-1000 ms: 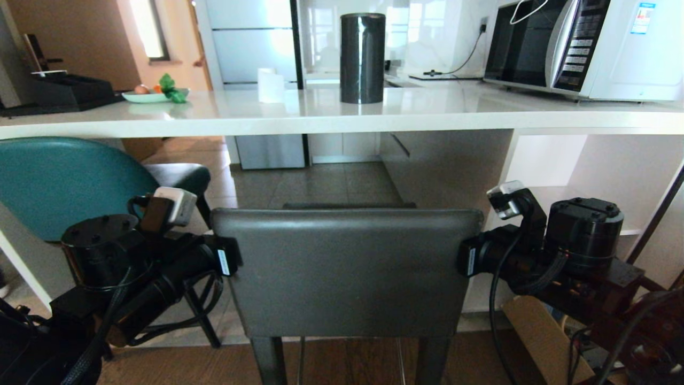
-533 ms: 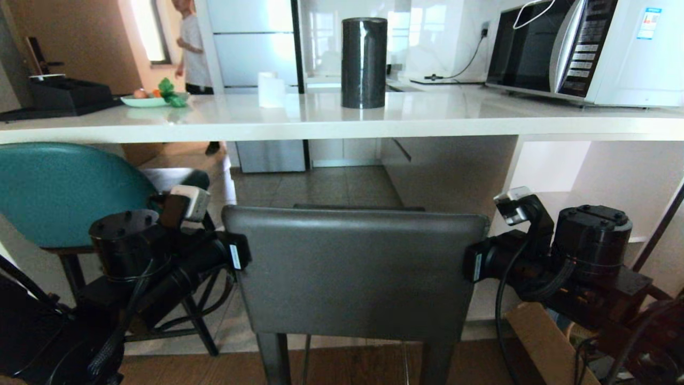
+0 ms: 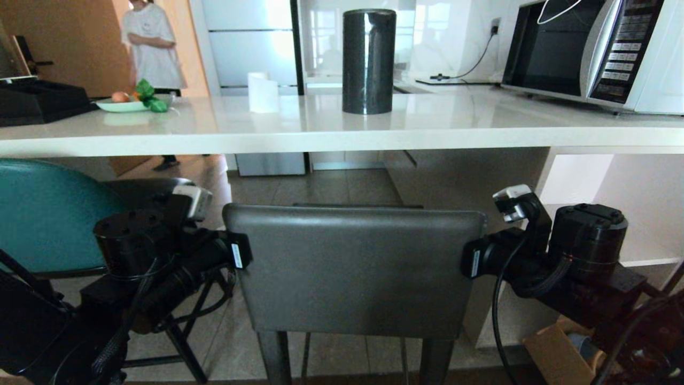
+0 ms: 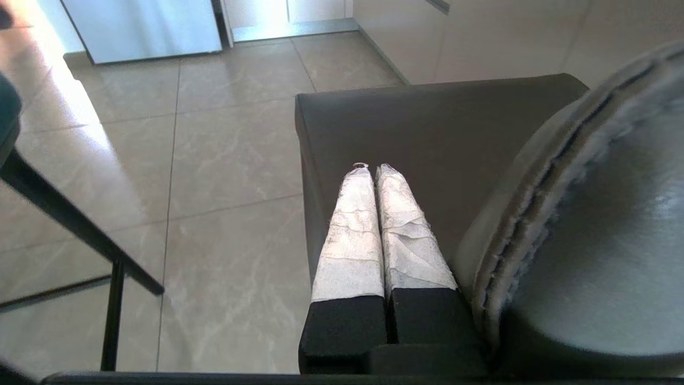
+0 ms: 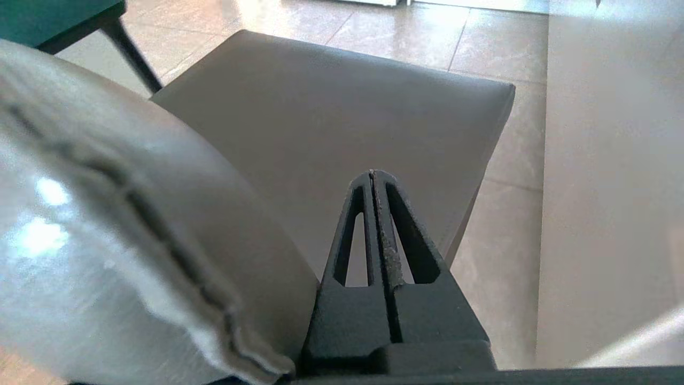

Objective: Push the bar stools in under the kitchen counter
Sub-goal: Push the gray chair back under the dining table

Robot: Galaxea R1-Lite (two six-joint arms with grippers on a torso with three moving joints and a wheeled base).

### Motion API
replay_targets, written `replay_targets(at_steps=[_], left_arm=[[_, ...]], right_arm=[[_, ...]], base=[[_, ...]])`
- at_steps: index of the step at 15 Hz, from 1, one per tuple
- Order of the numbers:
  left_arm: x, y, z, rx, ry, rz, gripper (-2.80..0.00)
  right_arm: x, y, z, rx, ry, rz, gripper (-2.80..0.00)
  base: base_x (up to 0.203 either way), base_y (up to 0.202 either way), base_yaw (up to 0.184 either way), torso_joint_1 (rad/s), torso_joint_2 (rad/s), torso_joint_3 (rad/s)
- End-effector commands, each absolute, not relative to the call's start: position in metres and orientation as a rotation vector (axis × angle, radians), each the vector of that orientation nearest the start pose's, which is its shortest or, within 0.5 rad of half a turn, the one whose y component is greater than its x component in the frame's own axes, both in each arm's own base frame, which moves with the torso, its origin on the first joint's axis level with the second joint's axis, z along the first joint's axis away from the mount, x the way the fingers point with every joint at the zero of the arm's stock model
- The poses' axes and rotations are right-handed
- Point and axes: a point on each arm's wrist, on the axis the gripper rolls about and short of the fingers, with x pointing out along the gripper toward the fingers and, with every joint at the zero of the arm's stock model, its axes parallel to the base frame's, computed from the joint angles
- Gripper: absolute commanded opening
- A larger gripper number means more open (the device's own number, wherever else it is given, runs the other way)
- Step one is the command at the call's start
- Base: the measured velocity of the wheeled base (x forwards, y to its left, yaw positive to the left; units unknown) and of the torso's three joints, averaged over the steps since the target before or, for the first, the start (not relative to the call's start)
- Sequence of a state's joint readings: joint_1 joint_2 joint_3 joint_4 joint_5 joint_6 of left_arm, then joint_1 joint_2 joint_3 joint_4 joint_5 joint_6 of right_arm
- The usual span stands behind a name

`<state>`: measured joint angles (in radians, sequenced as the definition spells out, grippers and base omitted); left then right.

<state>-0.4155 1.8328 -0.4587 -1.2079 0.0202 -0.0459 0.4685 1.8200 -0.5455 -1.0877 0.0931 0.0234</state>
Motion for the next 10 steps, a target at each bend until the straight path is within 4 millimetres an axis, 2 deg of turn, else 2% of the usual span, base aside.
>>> replay_targets(at_steps=[1, 10], left_arm=[[0.2628, -0.1160, 0.1162, -0.010, 0.169, -0.391, -2.80], [0.2619, -0.1165, 0.1167, -0.012, 0.165, -0.393, -2.80]], right_arm=[[0.2674, 0.1379, 0.1247, -0.015, 0.195, 0.558, -2.80], [0.2668, 0.1376, 0.1245, -0.016, 0.197, 0.555, -2.80]], base=[[0.188, 0.000, -0.001, 0.007, 0.00, 0.003], [0.184, 0.000, 0.002, 0.002, 0.00, 0.003]])
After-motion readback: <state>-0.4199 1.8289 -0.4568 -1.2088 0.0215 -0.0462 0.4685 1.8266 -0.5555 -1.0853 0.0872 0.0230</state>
